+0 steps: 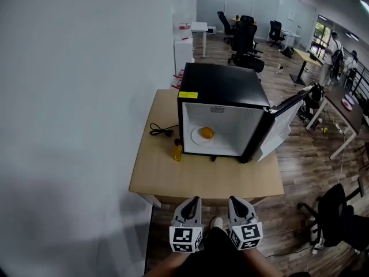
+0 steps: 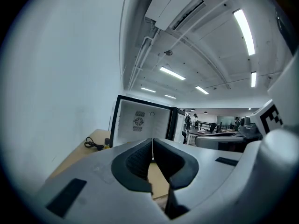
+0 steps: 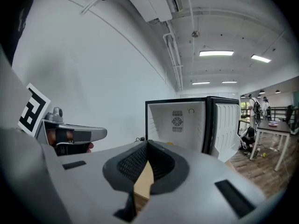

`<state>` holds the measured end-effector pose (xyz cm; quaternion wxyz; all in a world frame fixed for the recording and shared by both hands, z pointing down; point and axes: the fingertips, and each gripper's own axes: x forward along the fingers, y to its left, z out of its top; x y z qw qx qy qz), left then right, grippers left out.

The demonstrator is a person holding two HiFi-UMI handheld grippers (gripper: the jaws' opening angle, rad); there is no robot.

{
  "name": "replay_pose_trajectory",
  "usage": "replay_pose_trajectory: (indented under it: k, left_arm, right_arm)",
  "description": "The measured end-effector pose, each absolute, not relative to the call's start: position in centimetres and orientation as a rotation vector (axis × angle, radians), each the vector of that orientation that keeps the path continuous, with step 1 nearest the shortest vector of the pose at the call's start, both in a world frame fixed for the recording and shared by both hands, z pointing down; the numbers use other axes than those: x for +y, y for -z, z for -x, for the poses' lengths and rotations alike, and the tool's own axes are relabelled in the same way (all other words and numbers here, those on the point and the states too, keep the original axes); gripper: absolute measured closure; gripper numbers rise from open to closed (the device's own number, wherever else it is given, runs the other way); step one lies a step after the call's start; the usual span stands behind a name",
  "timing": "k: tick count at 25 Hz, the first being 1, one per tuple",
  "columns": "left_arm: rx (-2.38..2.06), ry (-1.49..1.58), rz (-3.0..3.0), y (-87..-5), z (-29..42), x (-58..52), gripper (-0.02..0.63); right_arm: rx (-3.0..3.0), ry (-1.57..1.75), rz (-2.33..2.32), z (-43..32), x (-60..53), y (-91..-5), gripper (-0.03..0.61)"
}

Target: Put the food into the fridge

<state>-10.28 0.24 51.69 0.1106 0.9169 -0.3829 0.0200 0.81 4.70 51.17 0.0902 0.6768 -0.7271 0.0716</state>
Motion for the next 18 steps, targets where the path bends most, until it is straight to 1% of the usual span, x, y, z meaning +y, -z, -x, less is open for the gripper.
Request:
replay_pose_trajectory:
  k: [11, 18]
  left_arm:
    - [-1.071, -0.082, -2.719, -51.6, 8.3, 1.6, 0.594]
    - [-1.111, -0.080, -2.711, -51.1, 8.6, 2.4, 0.594]
  right_arm:
    - [-2.156, -0.204, -2.026, -1.7, 5.2, -50.9, 0.518]
    - [-2.153, -0.196, -2.017, -2.4, 6.8, -50.3, 0.518]
